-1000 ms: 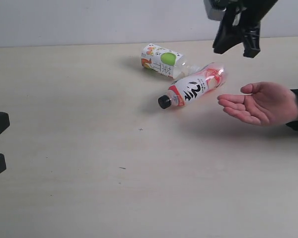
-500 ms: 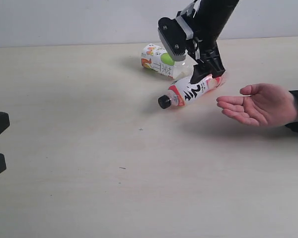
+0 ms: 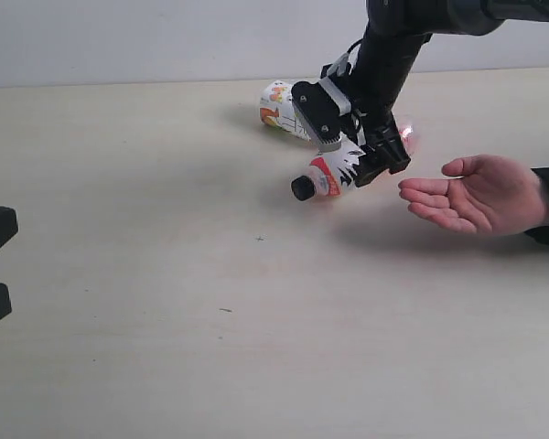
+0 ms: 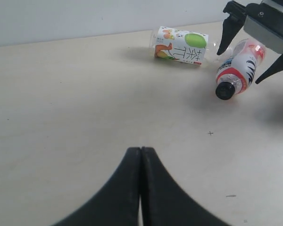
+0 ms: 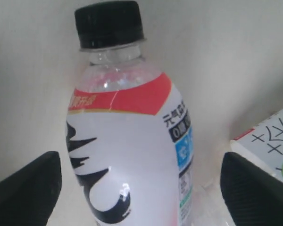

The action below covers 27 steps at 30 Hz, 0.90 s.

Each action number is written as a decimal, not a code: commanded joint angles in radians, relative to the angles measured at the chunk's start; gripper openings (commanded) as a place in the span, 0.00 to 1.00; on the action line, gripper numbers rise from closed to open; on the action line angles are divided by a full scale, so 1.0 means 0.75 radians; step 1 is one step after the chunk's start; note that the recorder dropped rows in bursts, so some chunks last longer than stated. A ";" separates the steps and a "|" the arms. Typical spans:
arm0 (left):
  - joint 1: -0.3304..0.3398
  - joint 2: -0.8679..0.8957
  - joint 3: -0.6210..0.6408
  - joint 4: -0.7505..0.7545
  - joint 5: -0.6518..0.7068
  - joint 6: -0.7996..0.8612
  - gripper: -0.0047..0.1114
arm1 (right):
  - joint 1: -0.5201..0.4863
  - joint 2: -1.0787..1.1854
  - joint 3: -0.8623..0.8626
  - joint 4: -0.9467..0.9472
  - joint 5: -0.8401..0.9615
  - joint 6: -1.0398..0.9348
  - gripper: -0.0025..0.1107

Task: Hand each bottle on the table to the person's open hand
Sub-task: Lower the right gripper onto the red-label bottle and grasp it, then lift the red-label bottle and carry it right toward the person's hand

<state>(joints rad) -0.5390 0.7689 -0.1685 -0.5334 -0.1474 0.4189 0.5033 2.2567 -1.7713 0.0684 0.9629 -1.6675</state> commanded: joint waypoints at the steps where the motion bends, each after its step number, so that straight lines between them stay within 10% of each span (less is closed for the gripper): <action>1: 0.001 -0.007 0.006 -0.010 -0.004 -0.011 0.04 | 0.003 0.024 -0.014 -0.005 -0.014 -0.011 0.79; 17: 0.001 -0.007 0.006 -0.010 -0.004 -0.011 0.04 | 0.003 0.086 -0.014 -0.005 -0.055 -0.008 0.76; 27: 0.001 -0.007 0.006 -0.010 -0.004 -0.011 0.04 | 0.003 0.086 -0.014 -0.005 -0.037 -0.005 0.36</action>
<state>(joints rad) -0.5390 0.7689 -0.1685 -0.5334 -0.1474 0.4189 0.5033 2.3230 -1.7720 0.0684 0.9236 -1.6694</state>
